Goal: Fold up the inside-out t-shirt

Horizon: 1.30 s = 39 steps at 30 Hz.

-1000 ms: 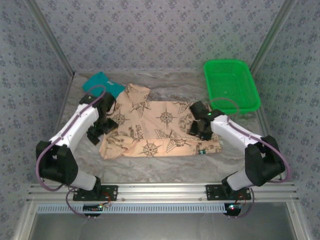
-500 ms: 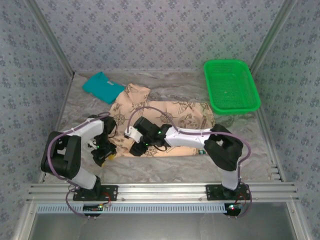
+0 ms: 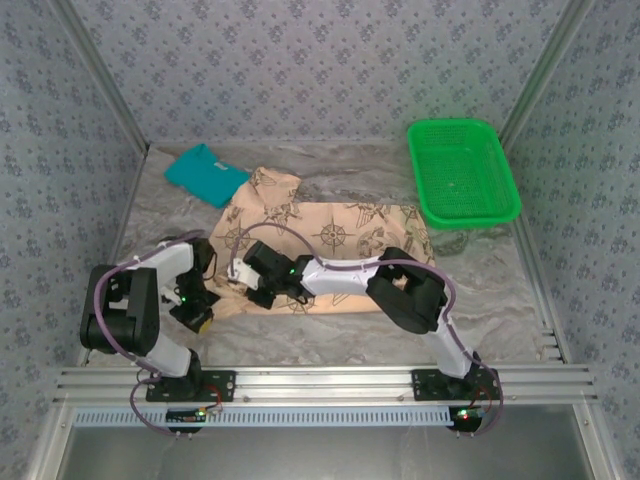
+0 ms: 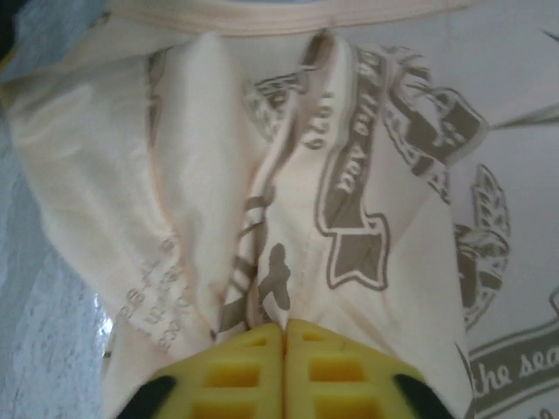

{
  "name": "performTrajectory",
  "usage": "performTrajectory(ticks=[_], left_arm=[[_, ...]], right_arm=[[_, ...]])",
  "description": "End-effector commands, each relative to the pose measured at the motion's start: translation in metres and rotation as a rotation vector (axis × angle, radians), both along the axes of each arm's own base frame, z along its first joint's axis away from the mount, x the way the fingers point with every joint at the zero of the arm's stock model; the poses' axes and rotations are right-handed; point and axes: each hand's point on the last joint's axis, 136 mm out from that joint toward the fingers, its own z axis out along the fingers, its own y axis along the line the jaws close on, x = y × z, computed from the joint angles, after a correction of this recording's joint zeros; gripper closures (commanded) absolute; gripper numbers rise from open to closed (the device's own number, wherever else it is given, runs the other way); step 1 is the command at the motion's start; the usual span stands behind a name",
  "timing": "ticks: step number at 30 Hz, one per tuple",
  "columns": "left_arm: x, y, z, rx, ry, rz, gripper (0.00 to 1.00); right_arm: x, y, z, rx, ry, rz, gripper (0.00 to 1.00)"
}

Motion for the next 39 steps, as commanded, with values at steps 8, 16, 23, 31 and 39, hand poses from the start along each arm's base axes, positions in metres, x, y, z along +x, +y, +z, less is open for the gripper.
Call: performTrajectory(ticks=[8,16,23,31,39], left_arm=[[0.006,-0.025,0.026,-0.164,-0.119,-0.028,0.50],[0.016,-0.022,0.010,-0.100,-0.134,-0.056,0.54],[0.018,-0.002,-0.007,-0.005,-0.111,-0.085,0.87],[0.010,0.021,-0.001,0.033,-0.096,-0.062,1.00],[0.001,0.024,0.001,0.009,-0.057,-0.069,1.00]], right_arm=[[0.003,-0.012,0.029,0.103,0.164,0.020,0.87],[-0.026,0.005,0.028,0.109,0.204,0.177,0.52],[-0.010,0.008,0.000,0.010,0.149,0.118,0.74],[0.008,-0.001,-0.001,-0.008,0.094,0.051,0.99],[0.060,-0.016,0.022,0.105,0.184,-0.119,1.00]])
